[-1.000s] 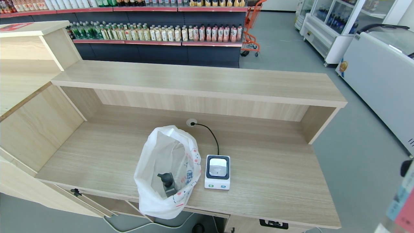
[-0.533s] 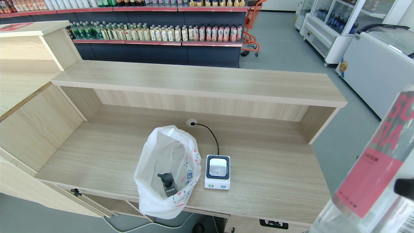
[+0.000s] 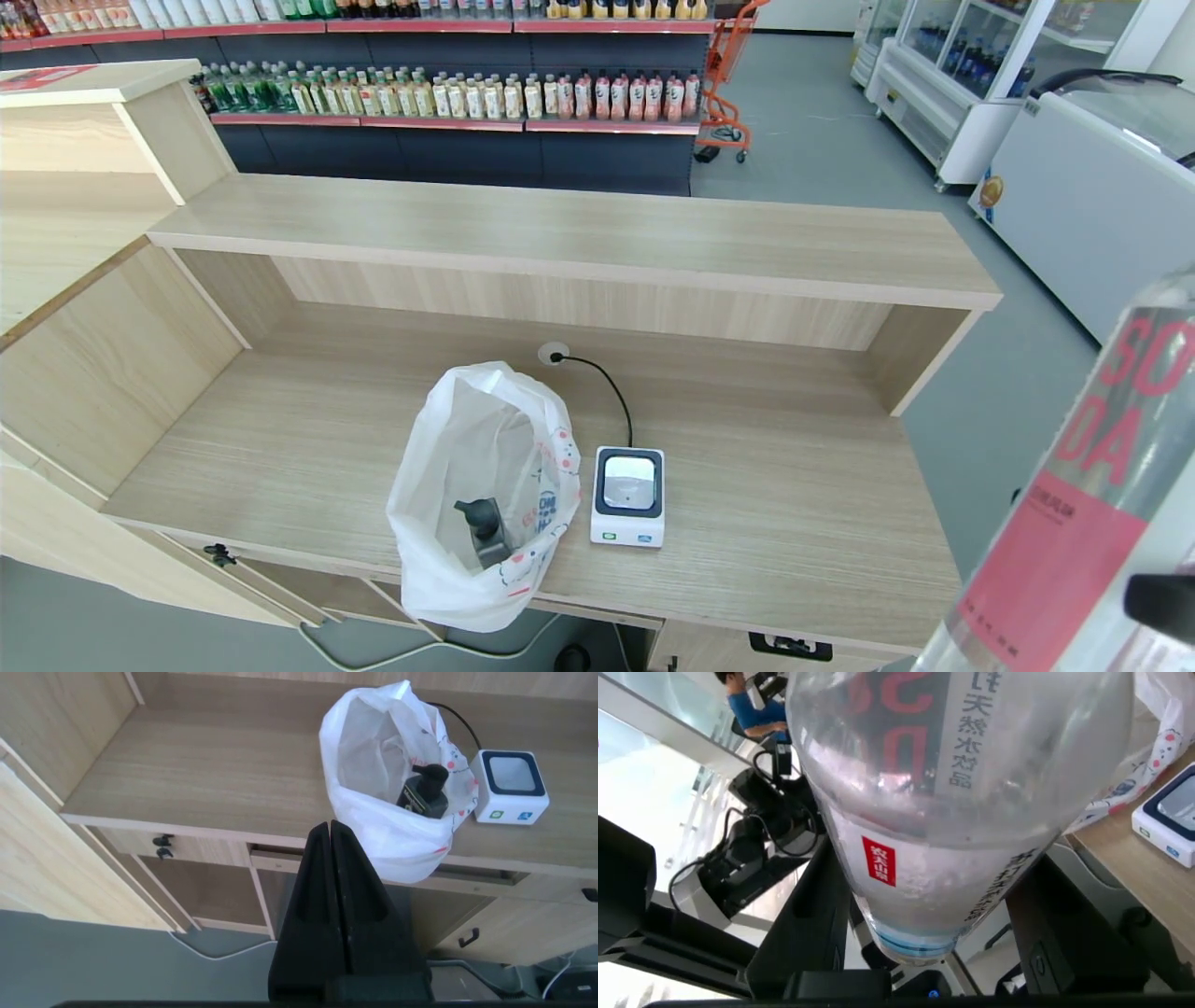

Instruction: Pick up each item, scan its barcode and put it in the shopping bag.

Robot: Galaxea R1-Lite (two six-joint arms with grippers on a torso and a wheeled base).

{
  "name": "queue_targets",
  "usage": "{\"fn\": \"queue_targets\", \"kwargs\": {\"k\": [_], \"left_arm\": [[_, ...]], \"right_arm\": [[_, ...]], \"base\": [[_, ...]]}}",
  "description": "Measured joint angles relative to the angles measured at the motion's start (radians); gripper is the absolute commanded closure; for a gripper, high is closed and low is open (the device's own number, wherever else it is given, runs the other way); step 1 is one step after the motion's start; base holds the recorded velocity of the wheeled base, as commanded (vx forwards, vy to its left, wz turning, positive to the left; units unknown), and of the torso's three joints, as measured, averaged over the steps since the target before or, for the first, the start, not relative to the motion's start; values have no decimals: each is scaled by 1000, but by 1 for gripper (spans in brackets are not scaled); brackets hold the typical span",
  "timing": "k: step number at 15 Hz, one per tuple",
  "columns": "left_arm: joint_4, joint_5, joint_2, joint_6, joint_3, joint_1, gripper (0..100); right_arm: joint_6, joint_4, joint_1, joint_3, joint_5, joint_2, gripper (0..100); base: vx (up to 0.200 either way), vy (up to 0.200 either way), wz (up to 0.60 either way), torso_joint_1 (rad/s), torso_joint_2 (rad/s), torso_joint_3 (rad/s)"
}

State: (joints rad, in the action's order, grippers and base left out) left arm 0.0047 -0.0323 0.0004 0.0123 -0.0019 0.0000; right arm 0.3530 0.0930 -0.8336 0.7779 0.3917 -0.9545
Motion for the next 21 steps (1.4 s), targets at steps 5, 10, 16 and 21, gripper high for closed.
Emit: {"fn": "queue_targets", "kwargs": {"k": [5, 10, 16, 21], "left_arm": [[0, 0, 0, 0, 0, 0, 100], [0, 0, 0, 0, 0, 0, 100], [0, 0, 0, 0, 0, 0, 100], [0, 0, 0, 0, 0, 0, 100]], "right_arm": [[0, 0, 1, -8, 0, 8, 100], [-4, 1, 1, -8, -2, 10, 100], [-470, 30, 170, -90, -281, -42, 100], [-694, 351, 436, -312, -426, -151, 100]], "base": [[0, 0, 0, 0, 0, 0], [0, 0, 0, 0, 0, 0], [0, 0, 0, 0, 0, 0], [0, 0, 0, 0, 0, 0]]}}
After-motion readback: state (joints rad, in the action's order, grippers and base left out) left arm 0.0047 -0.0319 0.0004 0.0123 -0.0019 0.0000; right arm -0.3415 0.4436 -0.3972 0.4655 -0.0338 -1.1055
